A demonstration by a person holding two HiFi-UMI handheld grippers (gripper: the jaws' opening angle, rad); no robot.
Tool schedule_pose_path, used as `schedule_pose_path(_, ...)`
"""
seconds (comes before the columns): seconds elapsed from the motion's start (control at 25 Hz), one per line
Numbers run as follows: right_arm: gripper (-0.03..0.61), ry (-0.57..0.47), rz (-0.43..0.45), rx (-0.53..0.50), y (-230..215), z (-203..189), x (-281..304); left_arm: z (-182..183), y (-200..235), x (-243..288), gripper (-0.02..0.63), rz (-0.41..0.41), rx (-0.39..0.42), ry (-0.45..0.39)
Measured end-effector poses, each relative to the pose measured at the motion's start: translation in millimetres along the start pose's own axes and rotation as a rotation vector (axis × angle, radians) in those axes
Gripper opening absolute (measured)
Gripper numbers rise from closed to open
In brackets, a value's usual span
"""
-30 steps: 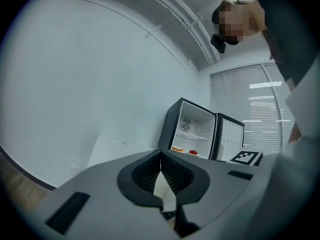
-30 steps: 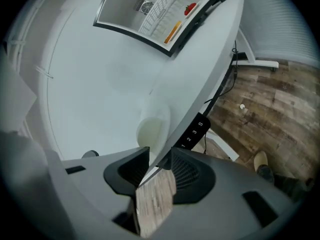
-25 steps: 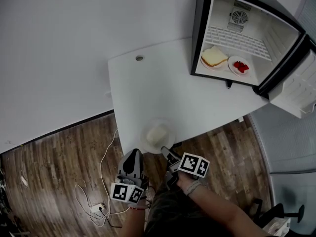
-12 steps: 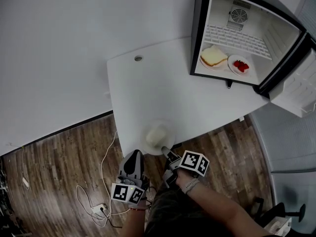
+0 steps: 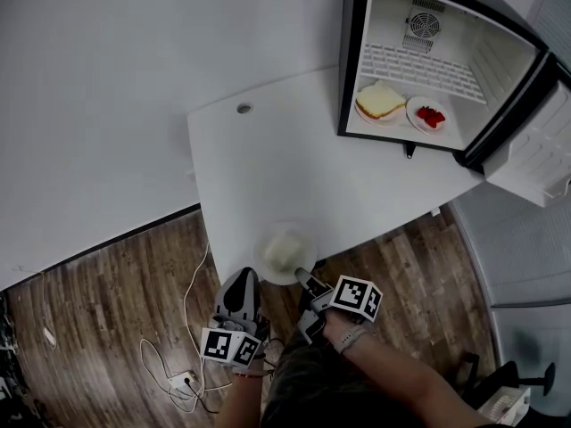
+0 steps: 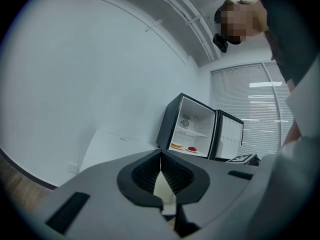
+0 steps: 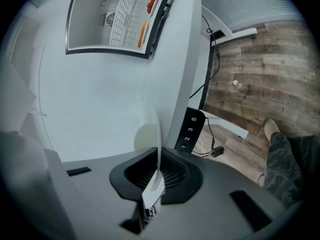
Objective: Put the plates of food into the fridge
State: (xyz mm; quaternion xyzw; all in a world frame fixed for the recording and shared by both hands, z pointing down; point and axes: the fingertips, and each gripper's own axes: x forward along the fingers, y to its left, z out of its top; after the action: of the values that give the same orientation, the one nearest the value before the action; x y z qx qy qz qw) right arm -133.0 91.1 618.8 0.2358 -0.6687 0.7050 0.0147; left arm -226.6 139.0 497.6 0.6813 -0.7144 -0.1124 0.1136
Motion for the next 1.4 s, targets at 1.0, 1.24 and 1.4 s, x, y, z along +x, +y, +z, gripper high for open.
schedule_pose_path(1.0, 0.015, -0.25, 0.107, 0.121, 50, 117, -67, 31, -57, 110, 0.008, -0.166, 0.019, -0.011)
schedule_pose_path(1.24, 0.015, -0.305, 0.136, 0.107, 85, 169, -88, 42, -74, 151, 0.008, -0.218, 0.029, -0.003)
schedule_pose_path(1.4, 0.015, -0.354, 0.155, 0.083, 113, 202, -103, 52, -81, 184, 0.008, -0.244, 0.034, 0.003)
